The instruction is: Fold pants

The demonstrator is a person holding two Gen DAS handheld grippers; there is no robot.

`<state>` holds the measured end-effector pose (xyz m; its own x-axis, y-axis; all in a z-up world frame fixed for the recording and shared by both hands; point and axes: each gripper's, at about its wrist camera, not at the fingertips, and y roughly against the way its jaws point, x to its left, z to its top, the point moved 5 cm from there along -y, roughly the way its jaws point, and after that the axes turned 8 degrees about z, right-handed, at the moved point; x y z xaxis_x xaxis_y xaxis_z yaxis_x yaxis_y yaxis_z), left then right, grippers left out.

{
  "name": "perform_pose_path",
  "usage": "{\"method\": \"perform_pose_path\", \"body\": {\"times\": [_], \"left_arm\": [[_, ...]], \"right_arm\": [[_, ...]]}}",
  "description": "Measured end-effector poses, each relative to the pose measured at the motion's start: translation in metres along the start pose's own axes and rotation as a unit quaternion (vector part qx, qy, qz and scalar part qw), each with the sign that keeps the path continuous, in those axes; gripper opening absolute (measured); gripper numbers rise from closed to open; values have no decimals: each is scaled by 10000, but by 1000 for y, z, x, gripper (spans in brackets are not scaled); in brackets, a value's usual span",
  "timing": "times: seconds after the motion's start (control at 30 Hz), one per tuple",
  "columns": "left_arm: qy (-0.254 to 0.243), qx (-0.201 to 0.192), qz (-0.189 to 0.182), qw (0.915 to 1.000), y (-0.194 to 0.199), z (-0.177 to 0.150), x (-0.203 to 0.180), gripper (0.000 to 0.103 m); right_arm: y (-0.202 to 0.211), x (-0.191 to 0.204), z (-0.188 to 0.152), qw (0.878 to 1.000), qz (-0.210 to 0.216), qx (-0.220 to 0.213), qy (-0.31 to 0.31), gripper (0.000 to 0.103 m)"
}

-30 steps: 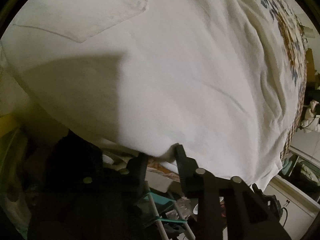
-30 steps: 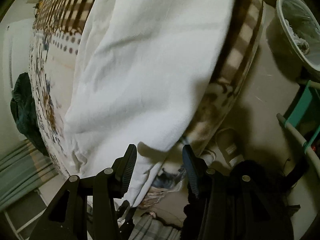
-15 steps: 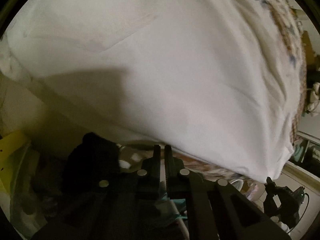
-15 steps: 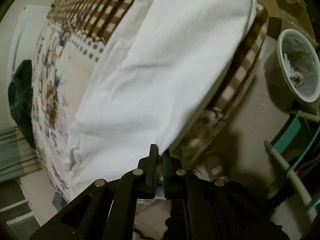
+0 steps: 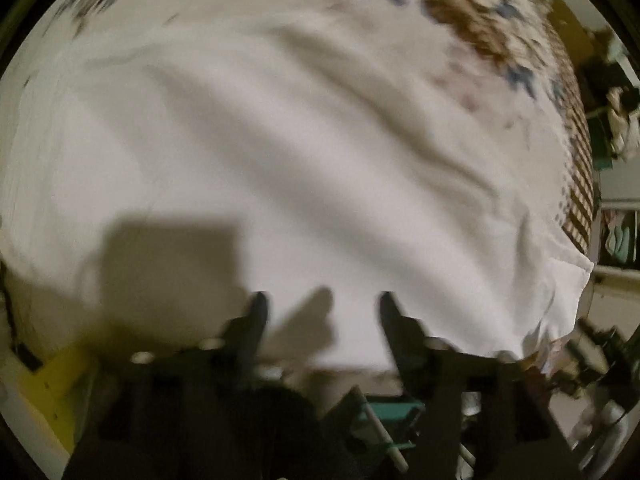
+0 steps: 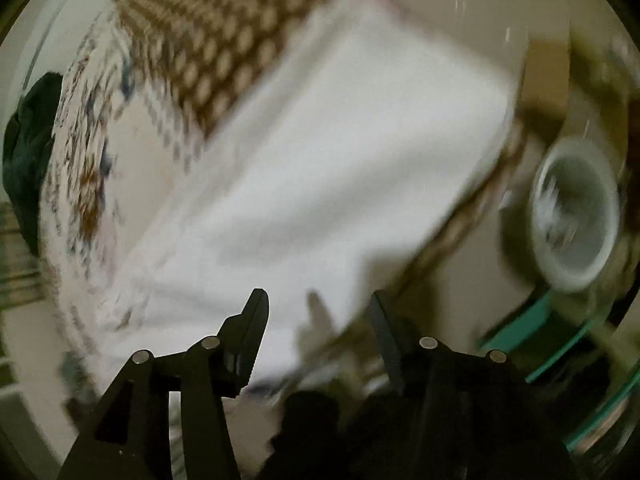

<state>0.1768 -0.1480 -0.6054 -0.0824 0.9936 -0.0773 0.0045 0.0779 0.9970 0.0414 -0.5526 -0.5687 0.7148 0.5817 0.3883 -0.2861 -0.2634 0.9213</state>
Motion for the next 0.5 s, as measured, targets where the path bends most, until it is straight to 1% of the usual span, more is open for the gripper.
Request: {"method": "perform_pose_path", "body": {"times": [0.07, 0.1, 0.13, 0.2, 0.23, 0.3, 0.33, 0.37, 0.4, 0.43, 0.5], "left_arm": [[-287, -217, 170, 9992, -4, 11, -19, 67], [-427, -271, 263, 9984, -8, 15, -26, 67], [-558, -313, 333, 9974, -13, 21, -33, 67], [-776, -342, 532, 9950, -27, 32, -44, 67], [-809, -338, 581, 9945, -30, 35, -45, 67], [-847, -332, 721, 9932, -40, 41, -44, 67], [-846, -314, 747, 9931, -43, 42, -42, 67], [-837, -293, 756, 9932, -46, 43, -40, 67], [-823, -317, 752, 9933, -47, 44, -37, 70], [-849, -345, 777, 9928, -46, 43, -33, 71], [-891, -355, 792, 9922, -47, 41, -33, 71]], "right_arm": [[11, 3, 36, 9982, -311, -360, 356, 61], [12, 5, 60, 9951, -548, -537, 628, 63], [10, 8, 79, 9923, -660, -597, 860, 66], [-2, 10, 110, 9867, -920, -537, 1225, 66], [-12, 10, 129, 9824, -1053, -499, 1461, 66], [-26, 10, 146, 9770, -1234, -404, 1693, 66], [-31, 10, 153, 9752, -1297, -367, 1753, 55], [-34, 13, 157, 9735, -1262, -377, 1871, 38], [-33, 18, 158, 9680, -1363, -461, 2058, 8], [-32, 20, 158, 9657, -1380, -487, 2146, 8], [-22, 29, 155, 9595, -1452, -769, 2288, 6]]}}
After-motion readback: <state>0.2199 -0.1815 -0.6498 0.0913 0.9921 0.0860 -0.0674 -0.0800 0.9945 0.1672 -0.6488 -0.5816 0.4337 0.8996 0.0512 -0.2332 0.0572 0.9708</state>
